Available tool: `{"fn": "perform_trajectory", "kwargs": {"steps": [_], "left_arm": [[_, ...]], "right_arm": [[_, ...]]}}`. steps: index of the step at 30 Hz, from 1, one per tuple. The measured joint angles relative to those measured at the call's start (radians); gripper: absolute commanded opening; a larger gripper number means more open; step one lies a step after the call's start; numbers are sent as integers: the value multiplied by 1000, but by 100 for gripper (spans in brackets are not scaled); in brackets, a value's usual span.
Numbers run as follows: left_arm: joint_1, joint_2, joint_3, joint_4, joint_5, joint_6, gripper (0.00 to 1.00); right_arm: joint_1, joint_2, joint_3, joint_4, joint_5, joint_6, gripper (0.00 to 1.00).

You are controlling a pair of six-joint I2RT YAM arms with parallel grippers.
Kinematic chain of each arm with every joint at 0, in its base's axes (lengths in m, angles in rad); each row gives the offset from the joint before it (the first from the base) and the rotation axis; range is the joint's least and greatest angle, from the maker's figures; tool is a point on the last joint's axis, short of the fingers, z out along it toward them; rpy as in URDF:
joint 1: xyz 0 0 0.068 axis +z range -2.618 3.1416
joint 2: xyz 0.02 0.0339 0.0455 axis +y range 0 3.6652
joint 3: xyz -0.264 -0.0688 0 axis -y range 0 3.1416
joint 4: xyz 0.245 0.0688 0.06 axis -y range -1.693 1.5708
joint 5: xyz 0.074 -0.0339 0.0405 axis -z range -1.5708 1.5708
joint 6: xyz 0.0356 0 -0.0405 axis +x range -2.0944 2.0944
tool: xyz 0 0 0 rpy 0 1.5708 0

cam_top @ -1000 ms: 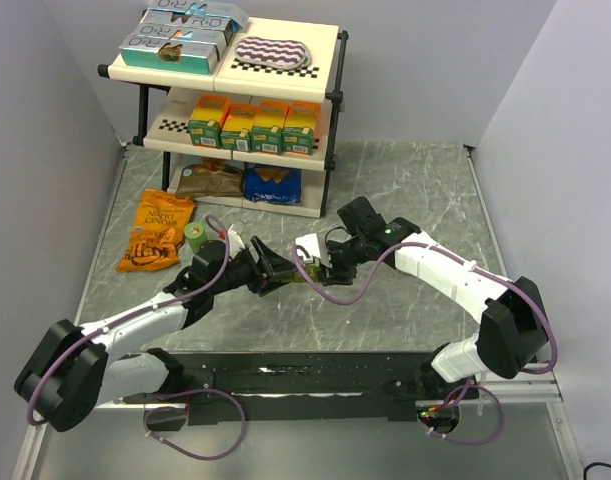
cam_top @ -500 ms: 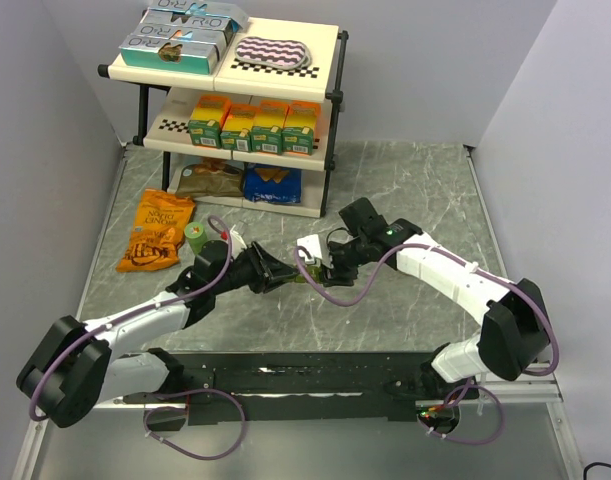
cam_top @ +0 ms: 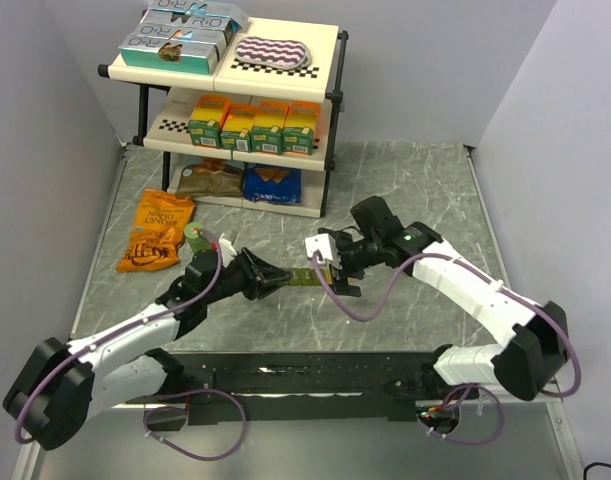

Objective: Sort the pills into containers

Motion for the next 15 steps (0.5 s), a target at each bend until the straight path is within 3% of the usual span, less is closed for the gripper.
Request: {"fn": "perform_trajectory", "kwargs": {"steps": [9,15], "left_arm": [[5,-84,-36,-97,-18,-235,1],[5,-91,-80,-94,-14,-383,1]], "right_arm": [[11,-77,99,-70,12,-21,97],[79,-73,59,-55,47,-10,71]]}}
